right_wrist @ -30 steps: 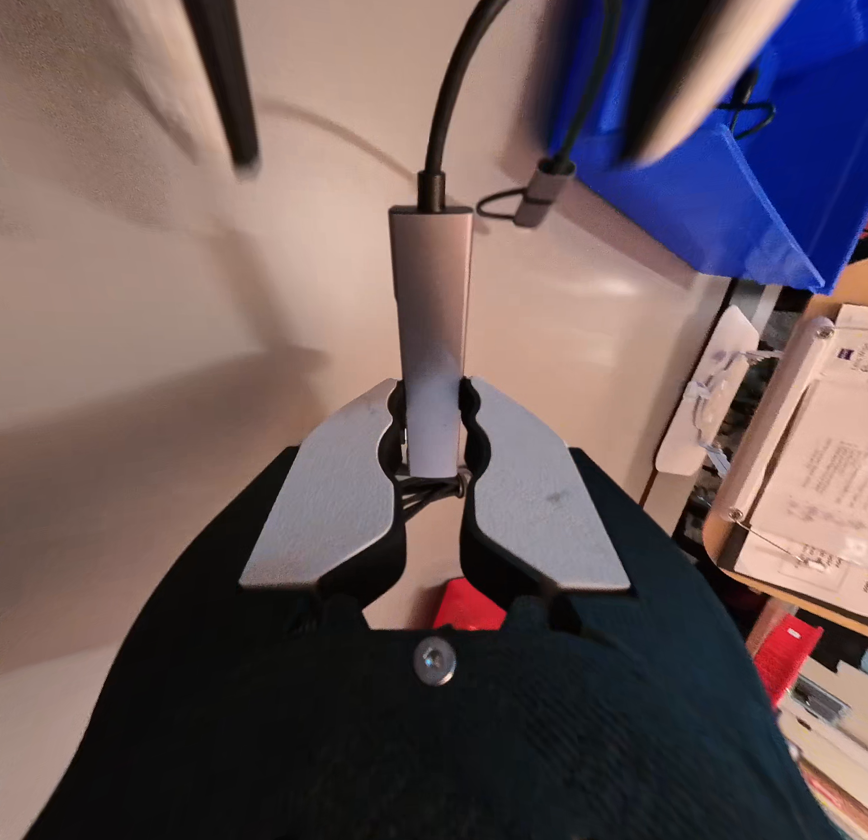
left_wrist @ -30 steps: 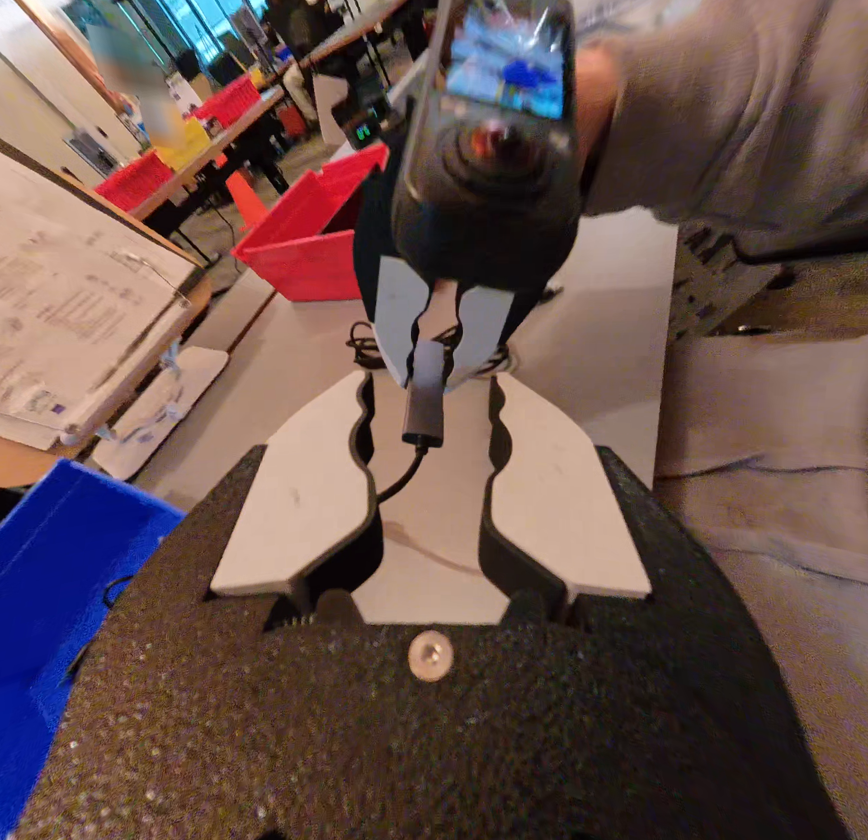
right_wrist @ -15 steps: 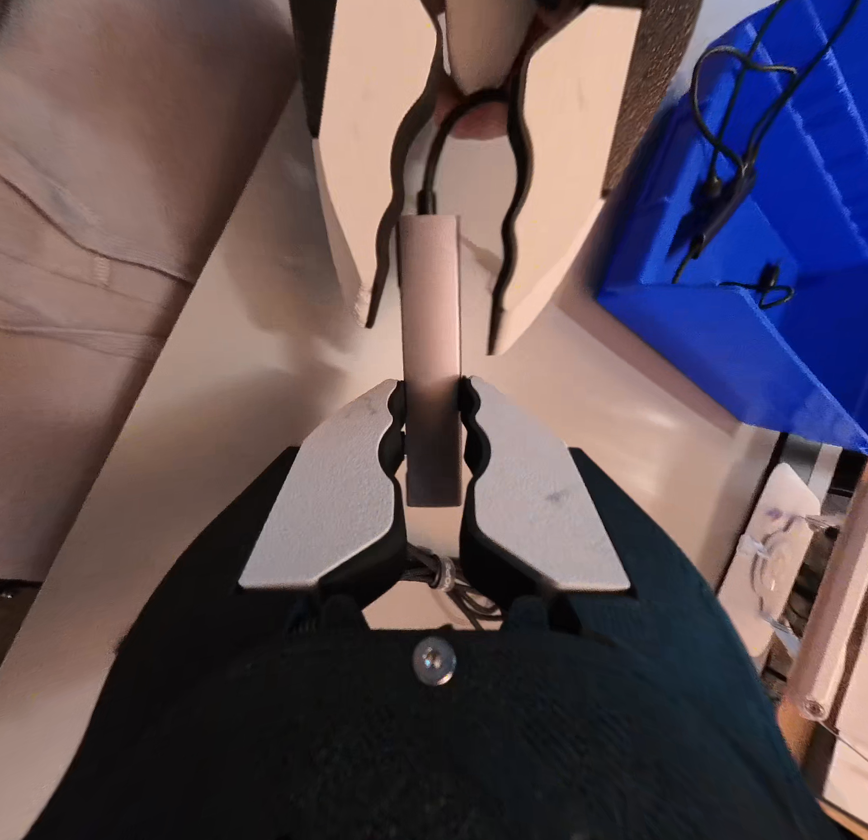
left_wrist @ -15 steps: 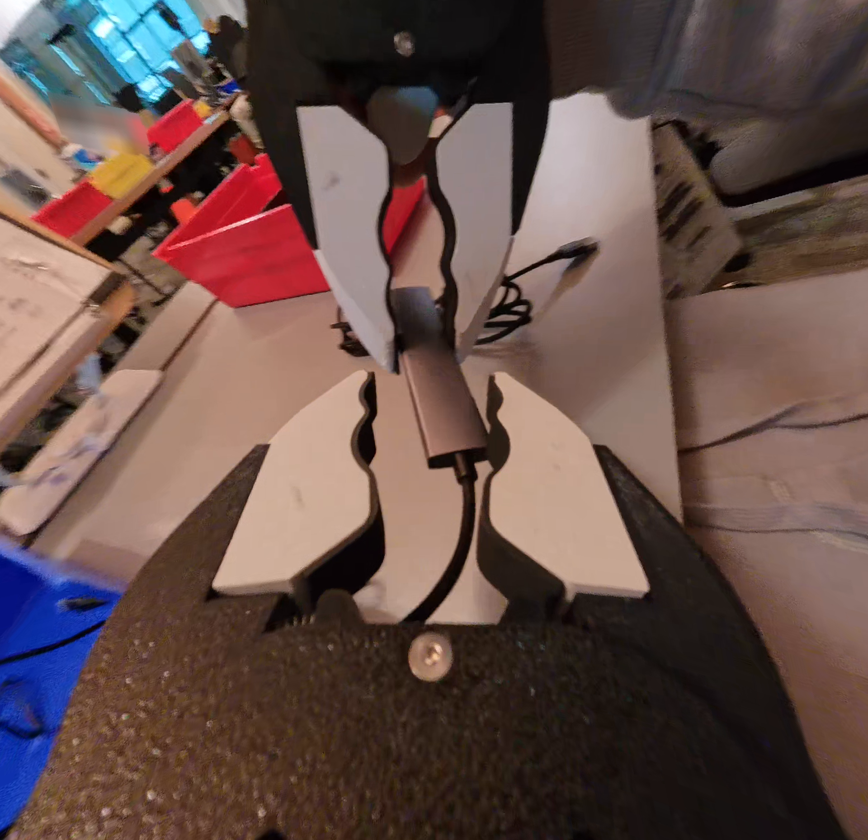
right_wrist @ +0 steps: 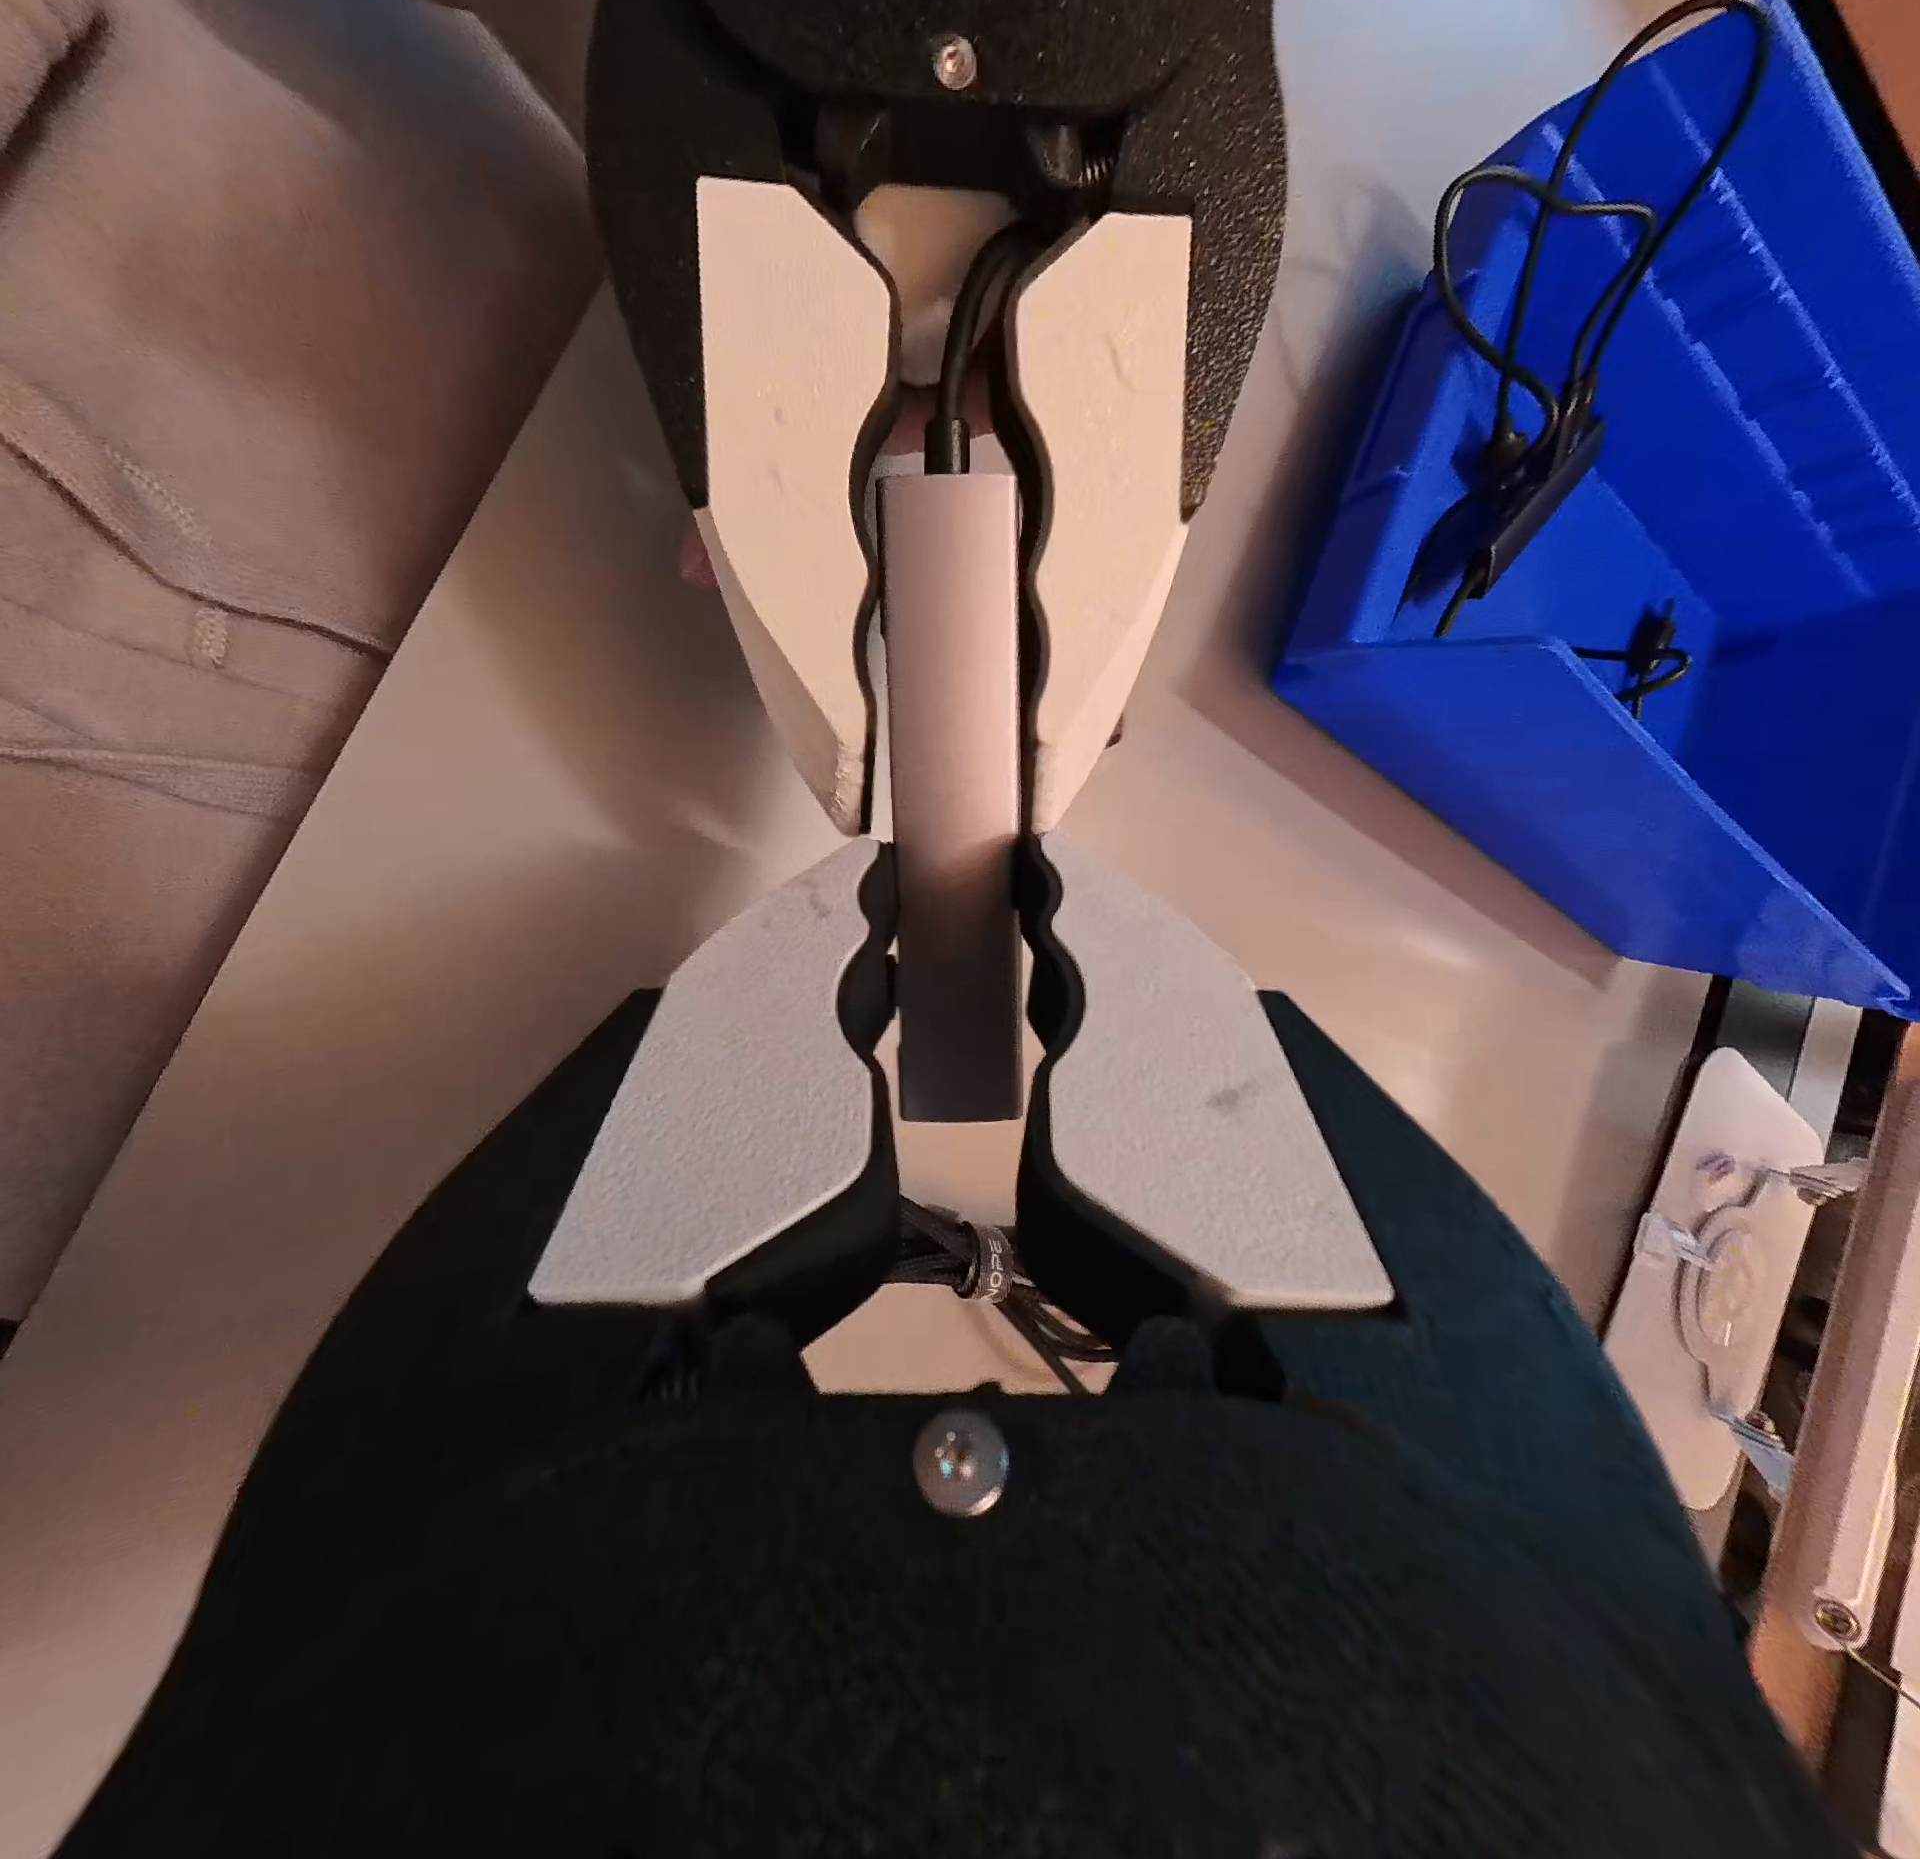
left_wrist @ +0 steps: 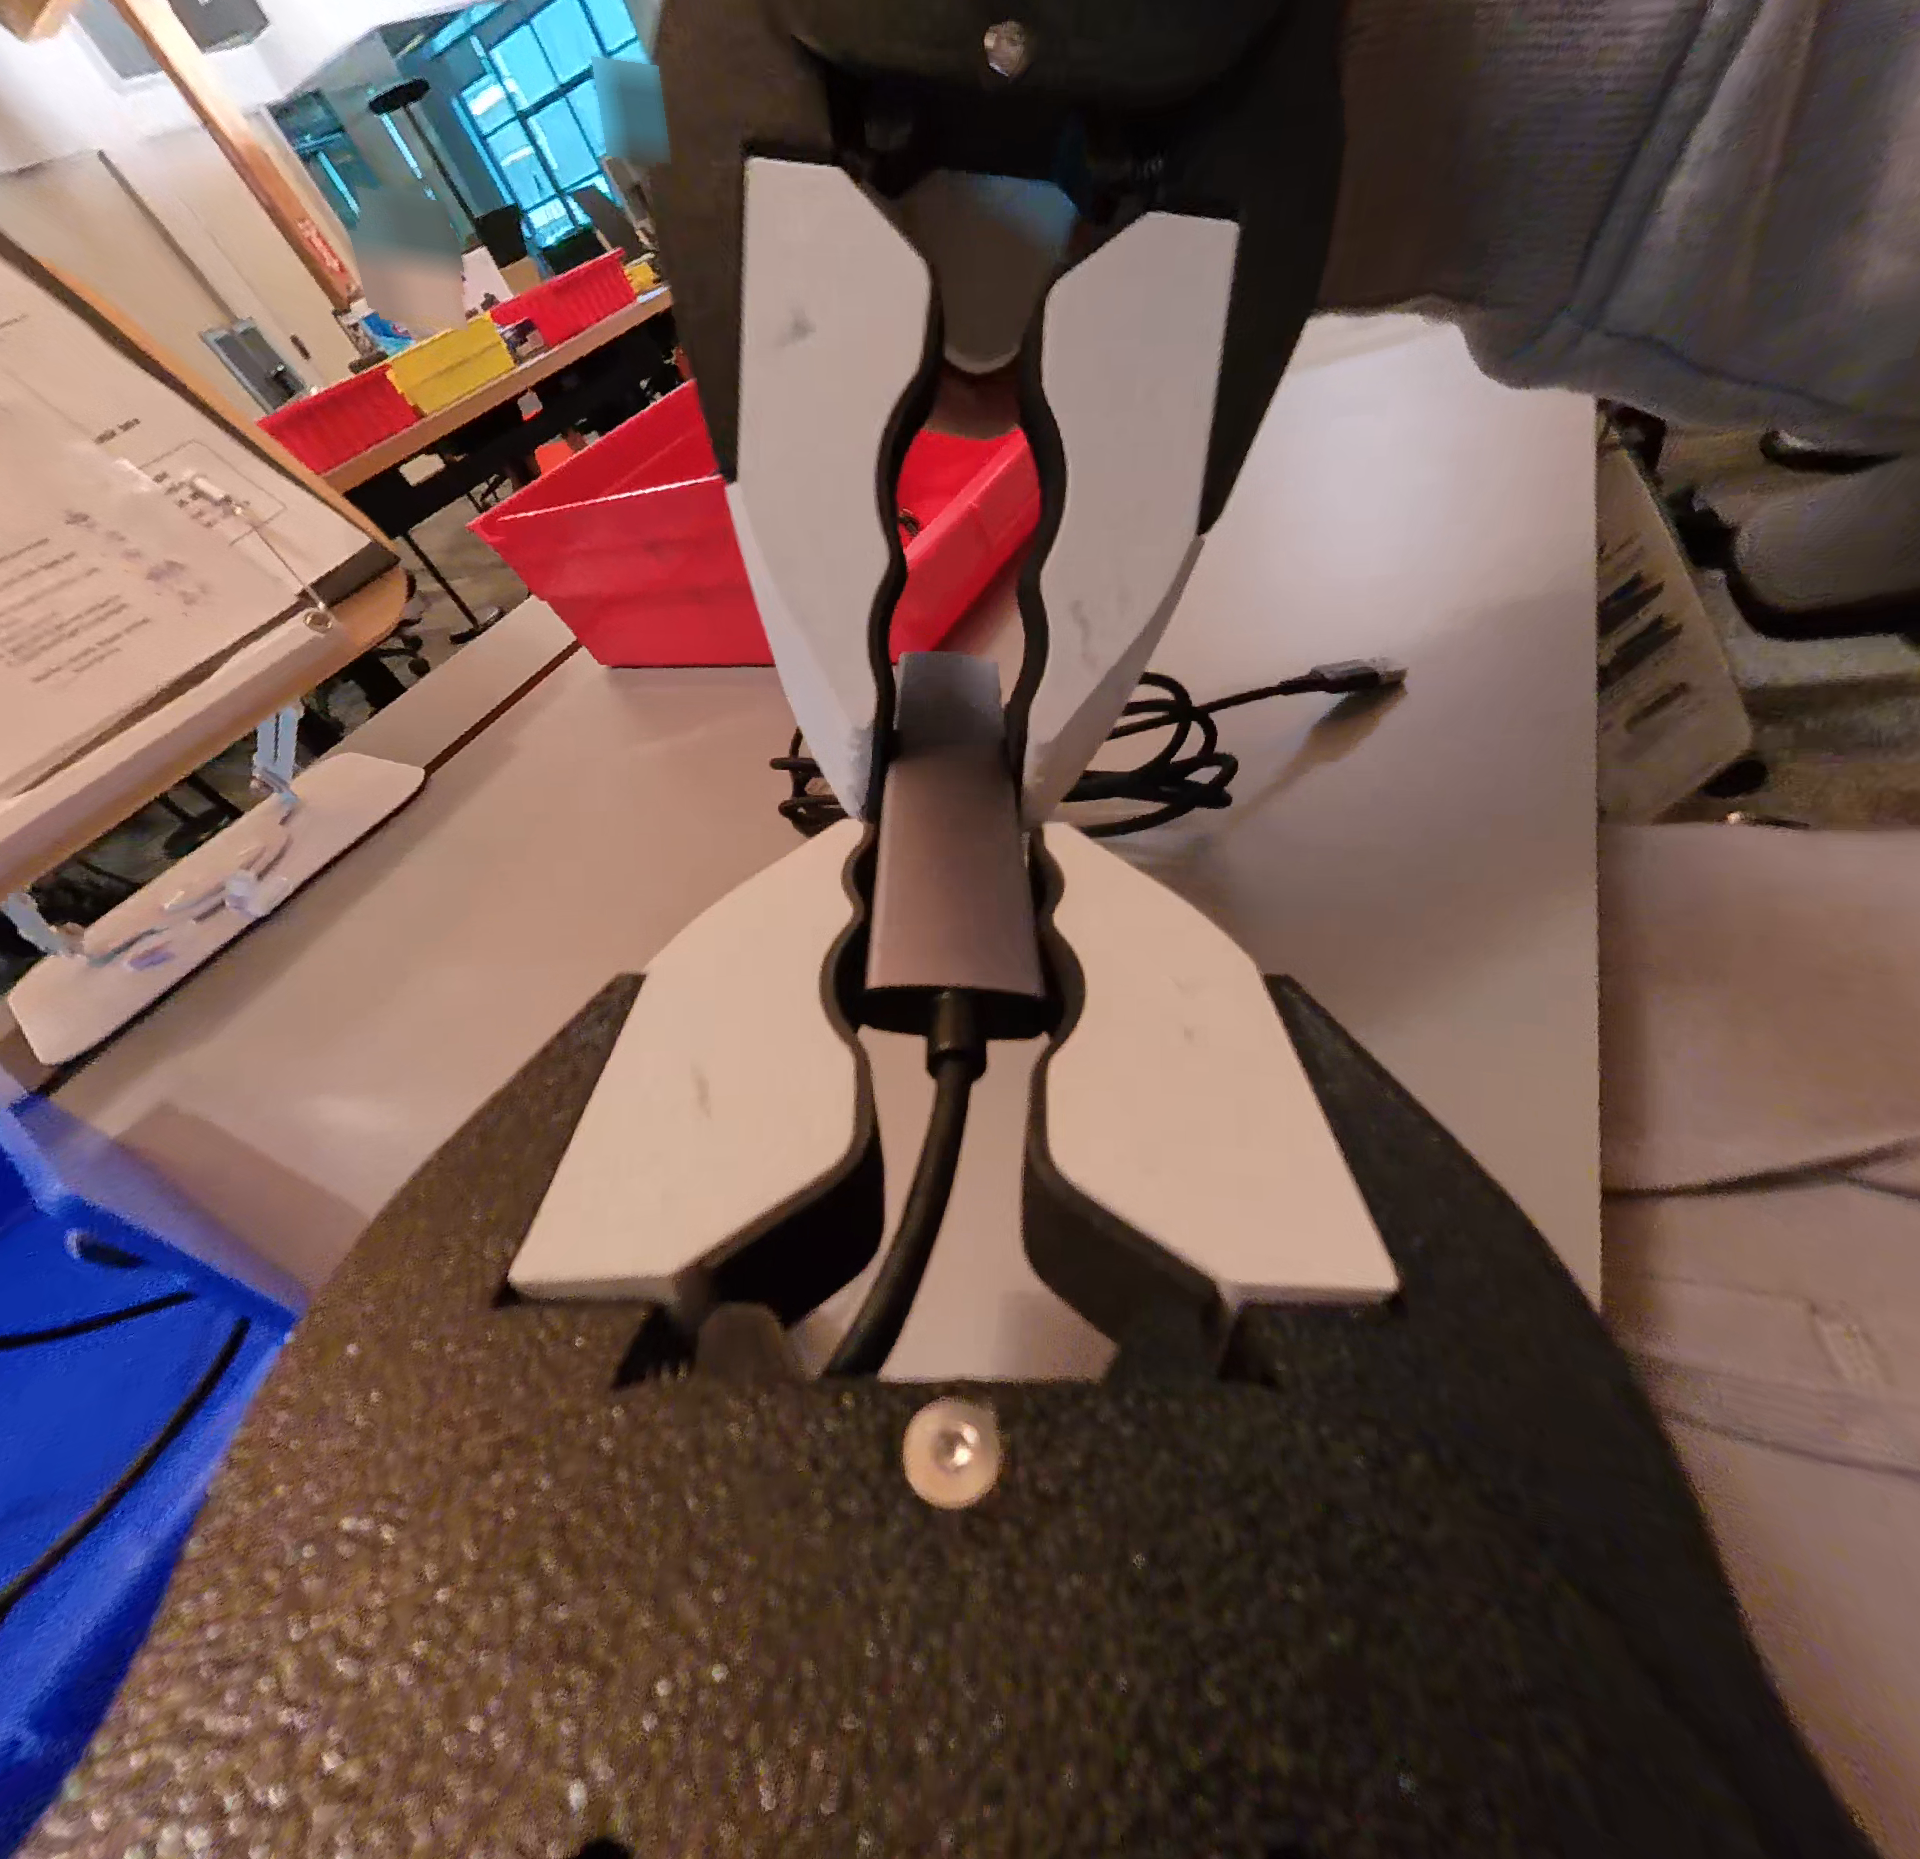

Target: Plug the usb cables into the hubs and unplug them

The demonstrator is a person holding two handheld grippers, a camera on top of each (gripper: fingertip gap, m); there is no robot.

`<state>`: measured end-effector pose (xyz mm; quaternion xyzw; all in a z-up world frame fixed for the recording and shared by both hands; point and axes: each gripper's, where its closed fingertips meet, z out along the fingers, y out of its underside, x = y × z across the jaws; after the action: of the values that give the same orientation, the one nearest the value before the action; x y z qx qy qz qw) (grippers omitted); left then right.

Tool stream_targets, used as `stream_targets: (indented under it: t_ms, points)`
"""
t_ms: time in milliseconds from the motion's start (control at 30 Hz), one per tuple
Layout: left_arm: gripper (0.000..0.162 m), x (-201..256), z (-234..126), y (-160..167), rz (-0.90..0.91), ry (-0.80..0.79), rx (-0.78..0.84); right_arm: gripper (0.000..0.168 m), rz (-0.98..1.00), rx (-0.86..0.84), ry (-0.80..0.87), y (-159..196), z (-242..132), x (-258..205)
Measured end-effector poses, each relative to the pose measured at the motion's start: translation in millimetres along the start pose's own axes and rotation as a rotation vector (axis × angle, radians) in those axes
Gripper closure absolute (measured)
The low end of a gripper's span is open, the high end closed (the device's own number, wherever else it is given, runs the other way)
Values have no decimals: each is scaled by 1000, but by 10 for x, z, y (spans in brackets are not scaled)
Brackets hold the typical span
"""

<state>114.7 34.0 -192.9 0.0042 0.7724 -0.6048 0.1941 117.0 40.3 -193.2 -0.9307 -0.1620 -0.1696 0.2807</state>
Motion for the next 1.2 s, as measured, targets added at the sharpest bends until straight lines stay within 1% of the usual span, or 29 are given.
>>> stream_targets:
  t_ms: [67,133,200,533,667,833,900,933,967,1033,1133,1200]
  points:
    - [136,-8,-1,-10,-32,-3,14,146,16,16,-12,-2,-9,6]
    - [137,-17,-7,-4,-27,-9,12,146,15,27,-11,-6,-4,13]
    - [137,-18,3,16,-28,-11,0,146,12,16,-13,13,11,12]
    - [136,-54,36,19,-58,-70,36,146,14,7,-40,49,7,27]
    - [137,-70,18,-3,-49,-87,50,146,20,43,-38,22,-6,46]
    - [137,-97,30,-28,-124,-104,52,145,77,96,-47,40,-30,84]
    - [137,-178,9,-50,-182,-140,67,143,154,117,23,59,-72,193]
    - [138,-233,-9,-48,-211,-165,64,138,208,121,93,76,-122,276]
    - [137,-292,-30,-34,-225,-199,55,137,255,125,188,99,-195,367]
    - [137,-398,-79,-15,-238,-270,47,136,336,139,435,165,-375,532]
    - [138,-510,-129,3,-288,-356,60,134,468,183,677,243,-497,497]
    - [138,-548,-147,23,-303,-404,67,138,579,294,751,178,-449,404]
